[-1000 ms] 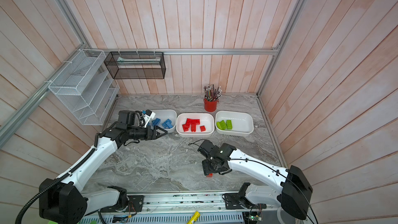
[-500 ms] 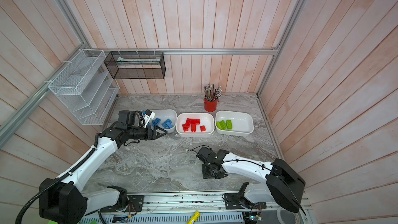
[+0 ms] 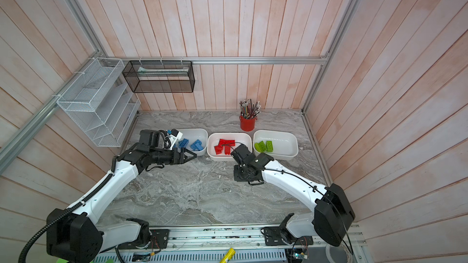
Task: Sort the legos into containers by color
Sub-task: Pick up the lego from the bottom-center of the table, then place the lego in the container.
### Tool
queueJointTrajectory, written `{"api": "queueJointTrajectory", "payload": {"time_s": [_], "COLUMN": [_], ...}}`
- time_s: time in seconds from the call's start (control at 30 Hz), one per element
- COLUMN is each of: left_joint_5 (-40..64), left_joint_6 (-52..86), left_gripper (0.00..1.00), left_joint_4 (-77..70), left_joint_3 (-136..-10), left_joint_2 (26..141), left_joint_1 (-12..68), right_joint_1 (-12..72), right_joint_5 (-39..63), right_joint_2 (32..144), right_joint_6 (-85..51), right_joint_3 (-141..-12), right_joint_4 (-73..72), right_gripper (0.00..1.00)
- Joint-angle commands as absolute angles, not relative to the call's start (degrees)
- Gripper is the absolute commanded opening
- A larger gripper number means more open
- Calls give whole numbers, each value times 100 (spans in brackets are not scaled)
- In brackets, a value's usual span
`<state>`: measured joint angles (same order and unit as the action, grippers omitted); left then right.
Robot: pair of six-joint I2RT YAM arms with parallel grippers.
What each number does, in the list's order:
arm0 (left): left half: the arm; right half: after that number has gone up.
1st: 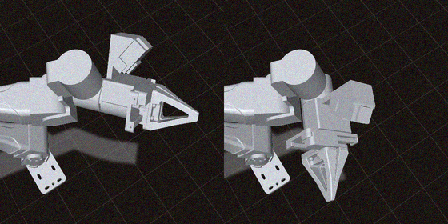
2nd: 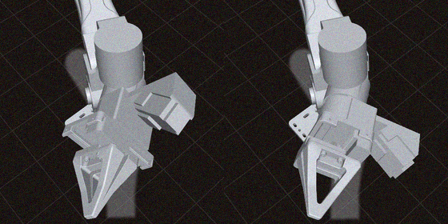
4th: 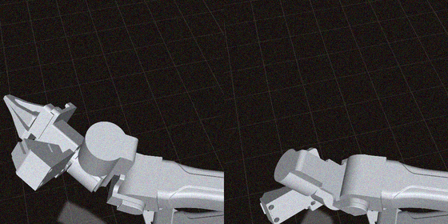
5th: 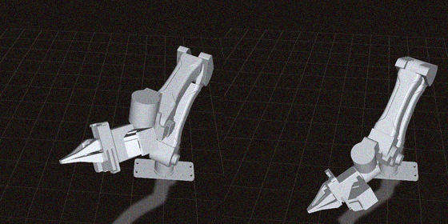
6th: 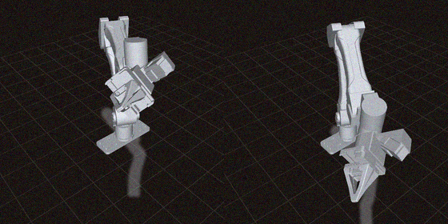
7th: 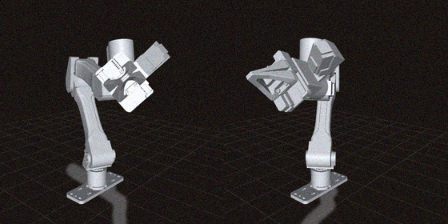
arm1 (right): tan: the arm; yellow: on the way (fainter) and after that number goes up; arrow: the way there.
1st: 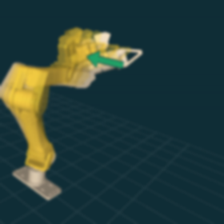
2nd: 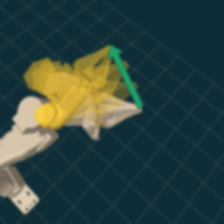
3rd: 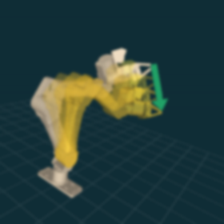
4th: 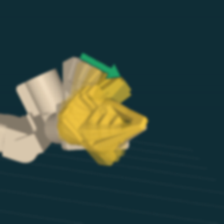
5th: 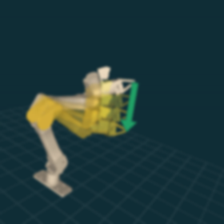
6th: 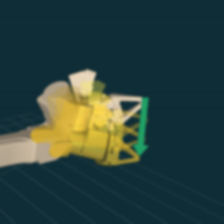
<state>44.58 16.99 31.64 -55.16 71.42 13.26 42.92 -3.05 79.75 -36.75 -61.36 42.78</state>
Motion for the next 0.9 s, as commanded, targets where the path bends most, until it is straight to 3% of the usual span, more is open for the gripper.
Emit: {"api": "queueJointTrajectory", "payload": {"time_s": [0.0, 0.47, 0.63, 0.77, 0.87], "left_joint_5": [4499, 4481, 4428, 4359, 4226], "left_joint_6": [1663, 1697, 1668, 1607, 1538], "left_gripper": [91, 91, 91, 91, 91], "left_joint_4": [3082, 2924, 2945, 3021, 3103], "left_joint_3": [-5606, -5648, -5629, -5659, -5720], "left_joint_2": [7132, 7322, 7340, 7347, 7362], "left_joint_1": [1241, 1142, 1135, 1122, 1105], "right_joint_1": [3782, 2941, 2934, 2935, 2927], "right_joint_5": [-331, -348, -306, -315, -446], "right_joint_2": [8466, 11401, 11825, 11782, 11586], "right_joint_6": [-2702, -1425, -1305, -1236, -1123], "right_joint_3": [-6736, -9110, -9270, -9322, -9399], "right_joint_4": [4050, 4106, 4071, 3995, 4128], "right_gripper": [27, 32, 41, 56, 62]}}
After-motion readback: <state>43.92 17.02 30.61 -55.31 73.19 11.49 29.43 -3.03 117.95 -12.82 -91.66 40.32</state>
